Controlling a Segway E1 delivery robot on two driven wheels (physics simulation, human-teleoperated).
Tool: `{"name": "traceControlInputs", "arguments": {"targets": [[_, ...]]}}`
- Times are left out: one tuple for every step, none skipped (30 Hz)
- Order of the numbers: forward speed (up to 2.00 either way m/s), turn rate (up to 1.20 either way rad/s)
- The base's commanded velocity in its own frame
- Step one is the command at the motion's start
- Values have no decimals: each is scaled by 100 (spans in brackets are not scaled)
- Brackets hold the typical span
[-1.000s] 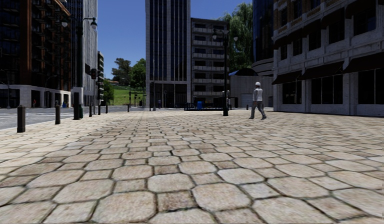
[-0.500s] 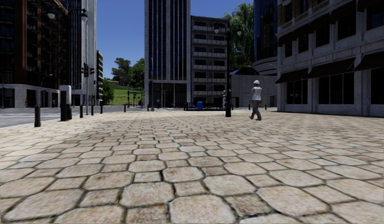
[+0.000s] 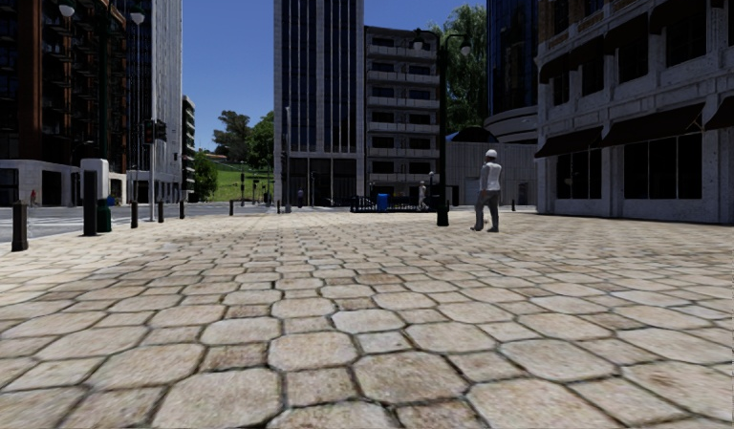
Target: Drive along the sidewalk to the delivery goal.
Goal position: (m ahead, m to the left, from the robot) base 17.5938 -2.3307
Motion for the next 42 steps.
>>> {"name": "traceControlInputs", "arguments": {"targets": [[200, 0], [200, 0], [200, 0], [200, 0], [200, 0], [200, 0], [200, 0], [200, 0], [200, 0], [200, 0], [200, 0], [200, 0], [200, 0], [200, 0], [200, 0], [200, 0], [200, 0], [200, 0], [200, 0], [200, 0], [200, 0], [200, 0], [200, 0], [200, 0], [200, 0], [200, 0], [200, 0], [200, 0], [200, 0], [200, 0], [200, 0], [200, 0], [200, 0], [200, 0], [200, 0], [200, 0], [200, 0], [200, 0], [200, 0], [200, 0], [200, 0], [200, 0]]}}
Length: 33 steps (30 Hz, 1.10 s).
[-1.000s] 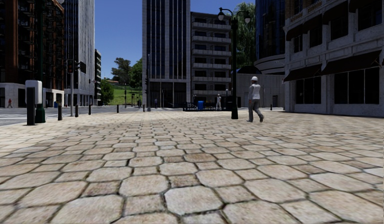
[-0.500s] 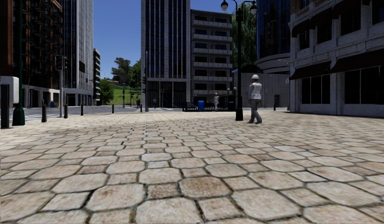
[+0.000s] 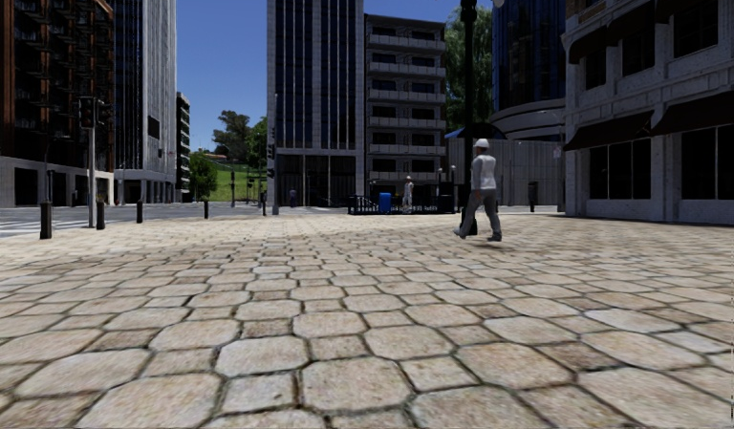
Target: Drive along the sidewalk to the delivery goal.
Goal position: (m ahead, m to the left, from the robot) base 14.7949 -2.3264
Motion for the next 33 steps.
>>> {"name": "traceControlInputs", "arguments": {"targets": [[200, 0], [200, 0], [200, 0], [200, 0], [200, 0], [200, 0], [200, 0], [200, 0], [200, 0], [200, 0], [200, 0], [200, 0], [200, 0], [200, 0], [200, 0], [200, 0], [200, 0], [200, 0], [200, 0], [200, 0], [200, 0], [200, 0], [200, 0], [200, 0], [200, 0], [200, 0], [200, 0], [200, 0], [200, 0], [200, 0], [200, 0], [200, 0], [200, 0]]}}
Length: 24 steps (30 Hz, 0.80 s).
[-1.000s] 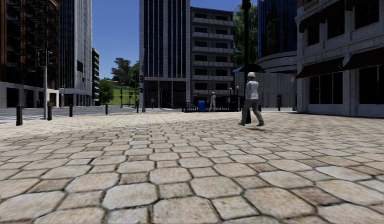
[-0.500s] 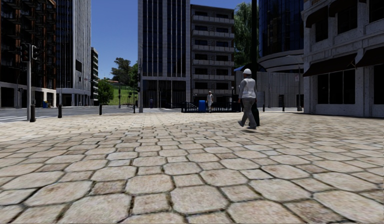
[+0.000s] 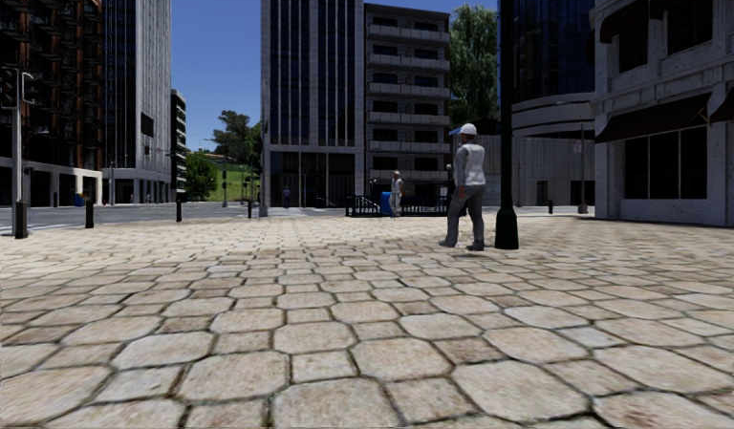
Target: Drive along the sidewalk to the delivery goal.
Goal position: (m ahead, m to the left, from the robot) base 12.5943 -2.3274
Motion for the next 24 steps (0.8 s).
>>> {"name": "traceControlInputs", "arguments": {"targets": [[200, 0], [200, 0], [200, 0], [200, 0], [200, 0], [200, 0], [200, 0], [200, 0], [200, 0], [200, 0], [200, 0], [200, 0], [200, 0], [200, 0], [200, 0], [200, 0], [200, 0], [200, 0], [200, 0], [200, 0], [200, 0], [200, 0], [200, 0], [200, 0]]}}
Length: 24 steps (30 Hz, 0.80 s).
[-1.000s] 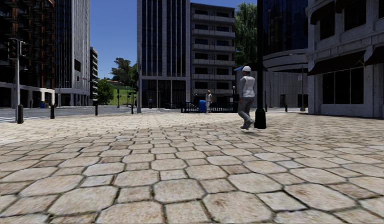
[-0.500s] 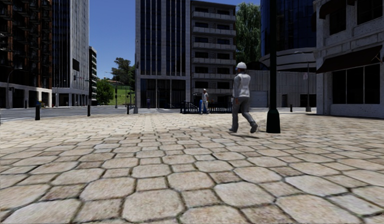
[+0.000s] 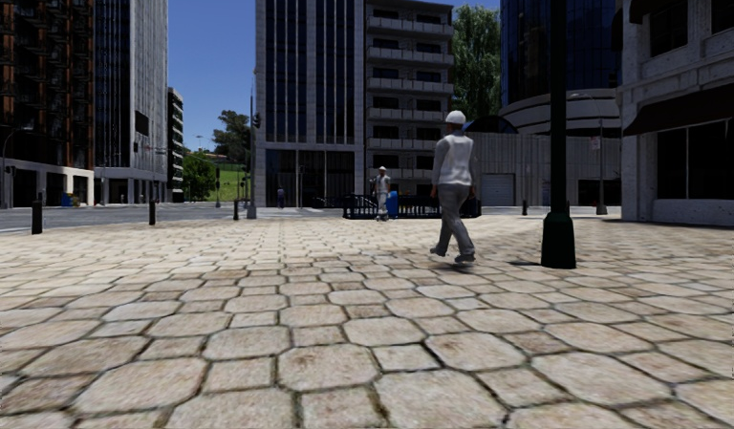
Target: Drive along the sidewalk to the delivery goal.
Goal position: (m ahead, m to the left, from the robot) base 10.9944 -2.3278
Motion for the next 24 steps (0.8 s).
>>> {"name": "traceControlInputs", "arguments": {"targets": [[200, 0], [200, 0], [200, 0], [200, 0], [200, 0], [200, 0], [200, 0], [200, 0], [200, 0], [200, 0], [200, 0], [200, 0], [200, 0], [200, 0], [200, 0], [200, 0], [200, 0], [200, 0], [200, 0], [200, 0], [200, 0], [200, 0], [200, 0], [200, 0]]}}
